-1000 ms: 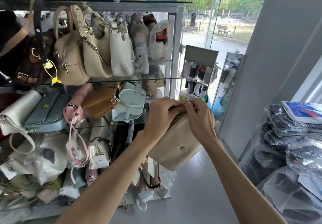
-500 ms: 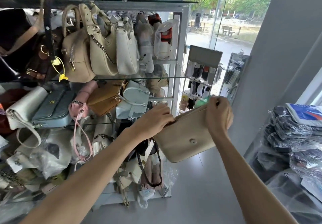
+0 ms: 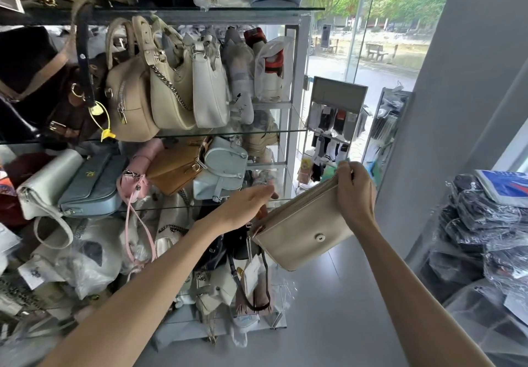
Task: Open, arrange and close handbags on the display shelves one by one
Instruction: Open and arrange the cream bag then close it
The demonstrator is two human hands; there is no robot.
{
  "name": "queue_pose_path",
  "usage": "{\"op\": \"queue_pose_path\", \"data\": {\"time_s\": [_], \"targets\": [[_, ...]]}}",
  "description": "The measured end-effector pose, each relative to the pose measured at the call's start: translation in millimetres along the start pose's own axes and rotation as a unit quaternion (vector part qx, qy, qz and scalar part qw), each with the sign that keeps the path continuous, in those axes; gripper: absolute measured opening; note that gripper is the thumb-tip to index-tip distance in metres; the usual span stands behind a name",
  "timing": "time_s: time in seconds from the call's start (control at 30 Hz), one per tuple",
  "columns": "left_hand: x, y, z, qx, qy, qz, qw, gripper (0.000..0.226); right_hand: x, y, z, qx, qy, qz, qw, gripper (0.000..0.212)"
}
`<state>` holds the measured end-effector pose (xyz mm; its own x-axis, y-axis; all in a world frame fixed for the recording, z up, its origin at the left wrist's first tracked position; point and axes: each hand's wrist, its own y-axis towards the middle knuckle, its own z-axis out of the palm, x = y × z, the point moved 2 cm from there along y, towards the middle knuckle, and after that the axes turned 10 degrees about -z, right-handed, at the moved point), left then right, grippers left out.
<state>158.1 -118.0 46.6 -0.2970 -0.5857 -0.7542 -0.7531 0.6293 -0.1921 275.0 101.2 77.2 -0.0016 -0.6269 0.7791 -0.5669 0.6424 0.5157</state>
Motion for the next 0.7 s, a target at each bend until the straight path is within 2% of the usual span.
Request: {"op": "queue_pose_path", "data": {"time_s": [0.07, 0.13, 0.23, 0.3, 0.33, 0.37, 0.4, 0.43, 0.47, 0.53, 0.6, 0.7], "targets": [[-13, 5, 8, 0.027, -0.032, -0.059, 0.997, 0.081, 4, -2, 5, 0.029, 0.002, -0.025, 0.999, 0.034], [-14, 11, 18, 0.071, -0.002, -0.148, 0.986, 0.086, 7, -5, 9, 0.051, 0.015, -0.041, 0.998, 0.033], [5, 15, 29, 0.168, 0.005, -0.291, 0.942, 0.099, 10, -8, 13, 0.056, 0.031, -0.043, 0.997, 0.039], [13, 17, 36, 0.229, -0.087, -0.287, 0.926, 0.078, 8, -9, 13, 0.047, 0.041, -0.036, 0.997, 0.042], [14, 22, 39, 0.223, -0.134, -0.260, 0.930, 0.058, 6, -9, 12, 0.042, 0.043, -0.032, 0.998, 0.043], [14, 25, 41, 0.181, -0.162, -0.241, 0.940, 0.037, 4, -9, 12, 0.039, 0.042, -0.026, 0.998, 0.044], [15, 29, 41, 0.105, -0.194, -0.223, 0.949, 0.025, 1, -8, 11, 0.039, 0.039, -0.015, 0.998, 0.044], [16, 33, 37, 0.019, -0.251, -0.215, 0.944, 0.032, -3, -8, 11, 0.040, 0.037, -0.003, 0.999, 0.044], [17, 37, 31, -0.027, -0.314, -0.221, 0.923, 0.044, -8, -8, 11, 0.039, 0.039, 0.011, 0.998, 0.042], [12, 41, 23, -0.014, -0.381, -0.250, 0.890, 0.045, -19, -10, 9, 0.036, 0.050, 0.037, 0.997, 0.039], [-3, 35, 19, 0.006, -0.344, -0.255, 0.904, 0.028, -29, -11, 8, 0.028, 0.062, 0.056, 0.996, 0.037], [-23, 35, 9, -0.034, -0.314, -0.195, 0.928, 0.012, -39, -12, 9, 0.015, 0.071, 0.093, 0.993, 0.038]]}}
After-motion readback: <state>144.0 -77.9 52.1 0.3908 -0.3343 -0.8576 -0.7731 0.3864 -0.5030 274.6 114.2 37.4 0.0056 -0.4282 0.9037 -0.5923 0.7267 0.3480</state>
